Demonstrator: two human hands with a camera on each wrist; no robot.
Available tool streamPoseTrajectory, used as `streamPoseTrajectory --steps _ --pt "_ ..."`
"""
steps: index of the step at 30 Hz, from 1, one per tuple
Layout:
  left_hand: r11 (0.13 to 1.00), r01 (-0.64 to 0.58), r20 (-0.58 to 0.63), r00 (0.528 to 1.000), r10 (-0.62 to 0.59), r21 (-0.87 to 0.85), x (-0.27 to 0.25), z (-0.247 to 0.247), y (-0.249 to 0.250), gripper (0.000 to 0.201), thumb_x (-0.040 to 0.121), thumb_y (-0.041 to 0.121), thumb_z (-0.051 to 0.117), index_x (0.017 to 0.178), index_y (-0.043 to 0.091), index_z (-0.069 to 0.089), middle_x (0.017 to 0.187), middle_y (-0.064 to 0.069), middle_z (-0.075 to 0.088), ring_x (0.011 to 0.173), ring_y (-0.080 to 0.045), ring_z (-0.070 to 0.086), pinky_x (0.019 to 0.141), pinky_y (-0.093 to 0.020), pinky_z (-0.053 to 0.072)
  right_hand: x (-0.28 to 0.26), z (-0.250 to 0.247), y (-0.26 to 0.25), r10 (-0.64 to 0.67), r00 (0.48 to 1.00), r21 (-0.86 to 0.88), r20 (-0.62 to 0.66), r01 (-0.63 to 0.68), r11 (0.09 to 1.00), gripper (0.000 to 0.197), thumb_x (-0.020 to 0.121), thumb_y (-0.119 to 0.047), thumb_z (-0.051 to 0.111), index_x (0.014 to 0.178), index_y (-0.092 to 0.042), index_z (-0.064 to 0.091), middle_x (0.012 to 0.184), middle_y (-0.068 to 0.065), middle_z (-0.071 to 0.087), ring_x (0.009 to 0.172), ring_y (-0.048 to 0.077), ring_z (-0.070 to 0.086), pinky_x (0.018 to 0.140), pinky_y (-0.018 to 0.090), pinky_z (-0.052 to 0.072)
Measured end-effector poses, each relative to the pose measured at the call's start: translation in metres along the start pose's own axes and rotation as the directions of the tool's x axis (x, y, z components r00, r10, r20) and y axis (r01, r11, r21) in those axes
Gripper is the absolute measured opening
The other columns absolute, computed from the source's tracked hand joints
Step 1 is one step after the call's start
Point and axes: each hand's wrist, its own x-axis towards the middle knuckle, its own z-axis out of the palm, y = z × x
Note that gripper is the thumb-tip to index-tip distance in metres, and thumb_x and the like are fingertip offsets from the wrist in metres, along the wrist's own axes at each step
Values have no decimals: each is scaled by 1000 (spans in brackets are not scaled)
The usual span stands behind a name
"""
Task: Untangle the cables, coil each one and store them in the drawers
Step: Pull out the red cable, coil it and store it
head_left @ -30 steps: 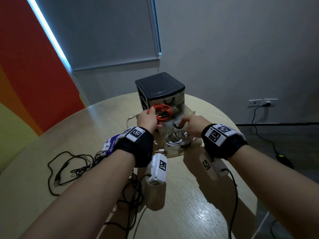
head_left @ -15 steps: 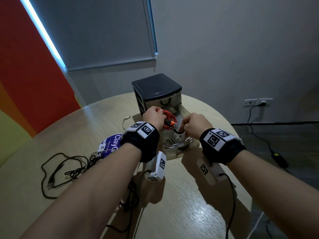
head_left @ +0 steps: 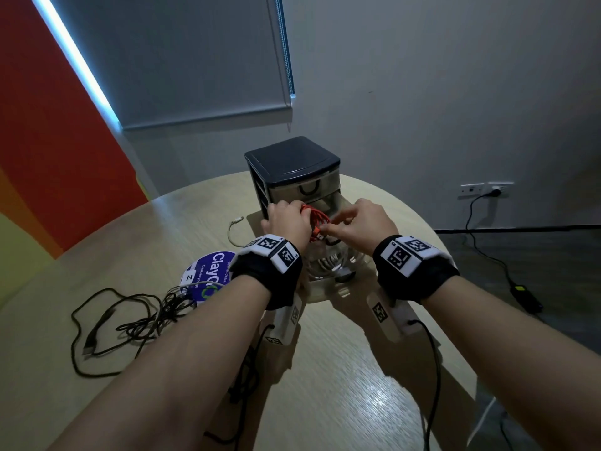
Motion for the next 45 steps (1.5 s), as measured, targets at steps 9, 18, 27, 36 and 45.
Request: streamPoseTrajectory --steps 9,18,27,36,45 --pt "940 175 56 985 -166 -292 9 3 3 27 95 31 47 111 24 67 107 -3 68 107 -24 57 100 -42 39 7 0 -8 -14 988 -65 152 24 998 33 72 -56 67 80 -25 75 74 -6 71 76 11 66 66 25 50" --pt "949 180 66 983 -169 -260 13 4 1 25 94 30 49 107 19 67 106 -5 68 104 -26 58 99 -42 40 19 -5 -10 1 993 -97 121 10 995 19 77 -42 70 87 -27 72 81 -4 65 77 12 58 56 22 37" --pt "997 74 189 979 -73 1 16 9 -7 27 94 27 44 112 26 65 122 -7 56 115 -30 47 103 -47 24 37 -9 -8 -19 972 -184 235 64 981 23 91 -11 56 101 -23 74 97 1 63 84 12 51 69 22 38" --pt "980 7 307 949 -69 198 14 -2 3 30 90 33 54 116 19 62 122 -7 52 129 -24 32 110 -56 17 38 -7 -7 -74 965 -138 251 112 984 28 86 -38 63 88 -12 73 70 0 62 72 14 55 62 26 42" --pt "944 -9 -69 997 -14 -329 5 -12 -19 25 89 12 49 101 21 69 107 -3 68 102 -23 60 94 -38 46 28 0 -17 -185 983 12 12 185 983 18 88 -20 58 92 -12 73 87 4 71 79 16 62 68 23 46"
